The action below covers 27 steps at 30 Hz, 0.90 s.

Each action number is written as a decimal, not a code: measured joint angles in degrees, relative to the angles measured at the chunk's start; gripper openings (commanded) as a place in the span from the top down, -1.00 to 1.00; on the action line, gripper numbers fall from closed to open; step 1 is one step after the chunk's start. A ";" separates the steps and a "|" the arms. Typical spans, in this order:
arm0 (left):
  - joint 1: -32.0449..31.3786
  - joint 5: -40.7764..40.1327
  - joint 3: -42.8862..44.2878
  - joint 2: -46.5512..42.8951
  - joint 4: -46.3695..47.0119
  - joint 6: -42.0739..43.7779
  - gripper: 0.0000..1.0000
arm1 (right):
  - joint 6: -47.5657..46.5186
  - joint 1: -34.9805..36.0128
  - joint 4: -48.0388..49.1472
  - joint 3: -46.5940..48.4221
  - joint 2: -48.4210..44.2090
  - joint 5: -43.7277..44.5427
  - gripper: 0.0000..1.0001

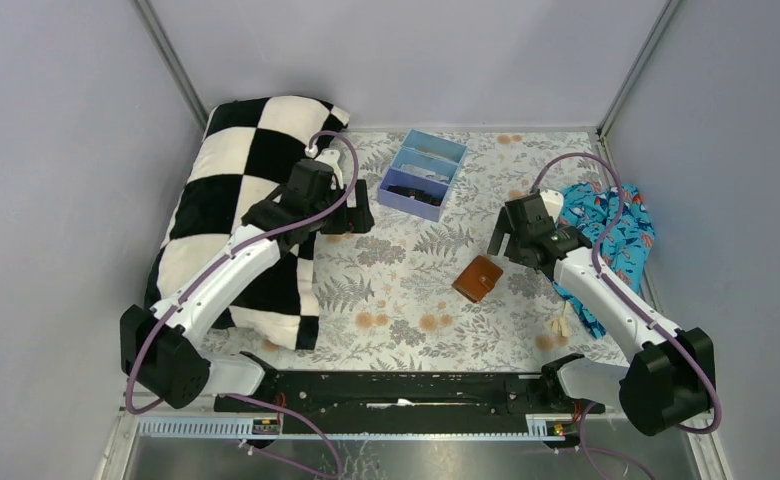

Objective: Take the credit cards out of the card holder
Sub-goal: Open the card holder at the center of the board.

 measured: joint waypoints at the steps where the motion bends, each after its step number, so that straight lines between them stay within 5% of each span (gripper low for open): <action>1: 0.00 0.00 -0.22 0.11 0.00 -0.42 -0.96 | 0.13 0.00 -0.09 0.00 0.00 0.09 -0.99; 16: -1.05 7.08 -7.58 -1.42 5.27 -3.89 -0.98 | 0.09 0.00 3.58 -4.98 -3.85 -6.29 -0.99; 27: -17.62 4.50 -11.96 1.55 10.95 -9.11 -0.97 | 2.54 0.00 7.78 -12.50 -1.75 -9.05 -0.99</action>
